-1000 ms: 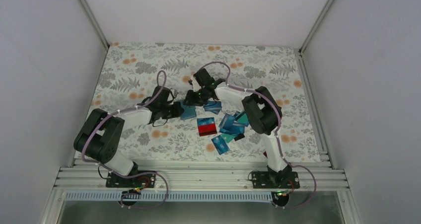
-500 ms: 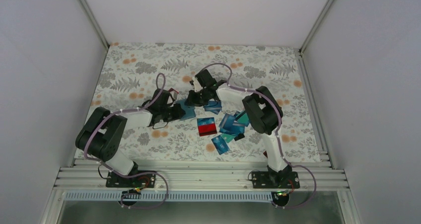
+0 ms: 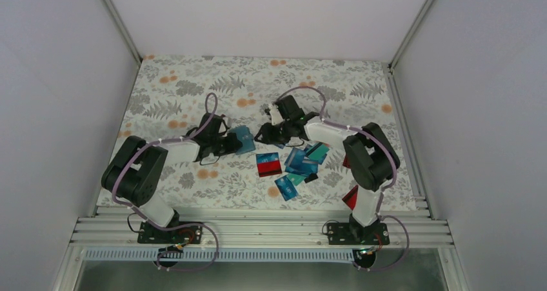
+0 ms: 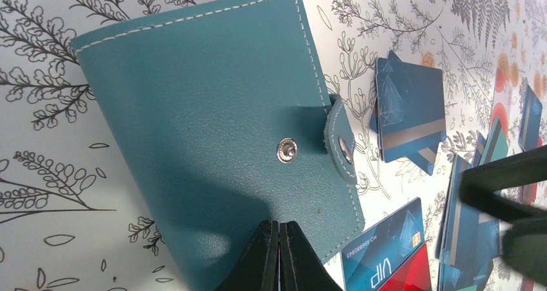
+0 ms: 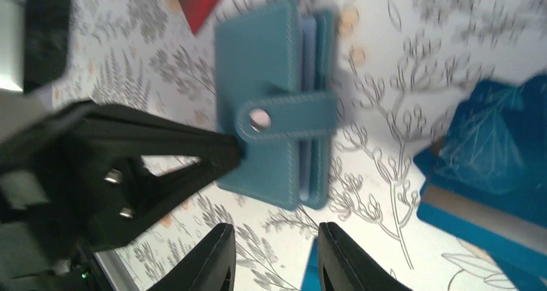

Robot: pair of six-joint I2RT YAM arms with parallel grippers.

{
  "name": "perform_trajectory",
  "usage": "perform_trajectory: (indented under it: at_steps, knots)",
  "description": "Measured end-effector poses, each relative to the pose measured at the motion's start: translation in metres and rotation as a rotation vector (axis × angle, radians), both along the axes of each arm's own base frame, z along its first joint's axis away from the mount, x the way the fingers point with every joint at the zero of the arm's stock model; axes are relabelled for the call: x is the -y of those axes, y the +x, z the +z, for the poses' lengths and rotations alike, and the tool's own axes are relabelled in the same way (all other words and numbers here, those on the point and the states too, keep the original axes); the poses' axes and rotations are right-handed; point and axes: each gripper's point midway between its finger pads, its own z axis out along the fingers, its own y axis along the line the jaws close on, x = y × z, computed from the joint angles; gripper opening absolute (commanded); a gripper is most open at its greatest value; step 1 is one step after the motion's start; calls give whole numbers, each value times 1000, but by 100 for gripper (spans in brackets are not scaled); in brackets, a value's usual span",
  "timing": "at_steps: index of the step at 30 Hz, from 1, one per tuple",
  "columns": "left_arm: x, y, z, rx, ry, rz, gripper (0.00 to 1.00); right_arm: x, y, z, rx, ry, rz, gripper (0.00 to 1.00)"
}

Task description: Put the credit cards into the card holder

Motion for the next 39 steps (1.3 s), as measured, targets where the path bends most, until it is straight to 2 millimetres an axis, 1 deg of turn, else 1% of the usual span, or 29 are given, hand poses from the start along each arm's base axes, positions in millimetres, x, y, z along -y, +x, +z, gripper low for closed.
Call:
perform_trajectory:
  at_steps: [4,6,9,13,16,19,20,23,25,31,34,39]
  knots:
    - [0,0,0,0,6,-8,3,1,-18,-29,-81,19,24,34]
    - [0,0,1,-1,9,-10,3,-1,-21,-38,-107,33,33,34]
    - [0,0,1,-5,12,-11,3,-8,-20,-39,-113,69,45,34]
    - [0,0,0,-8,14,-14,3,-14,-19,-41,-115,100,57,27]
    - [1,0,0,-8,12,-16,3,-16,-20,-51,-137,105,60,23]
    - [1,0,0,-9,13,-17,3,-17,-21,-60,-158,106,63,17]
    - [1,0,0,-9,13,-16,3,-17,-21,-60,-162,111,64,14]
    - [1,1,0,-8,13,-16,3,-17,-21,-61,-168,113,62,10]
    - [2,2,0,-7,13,-16,2,-17,-21,-61,-170,113,62,10]
    - [2,2,0,-6,14,-18,2,-18,-22,-61,-178,123,66,16]
    - [2,3,-1,-7,14,-19,2,-18,-22,-60,-185,131,67,16]
    - [3,4,-1,-3,10,-21,2,-19,-21,-60,-194,134,61,13]
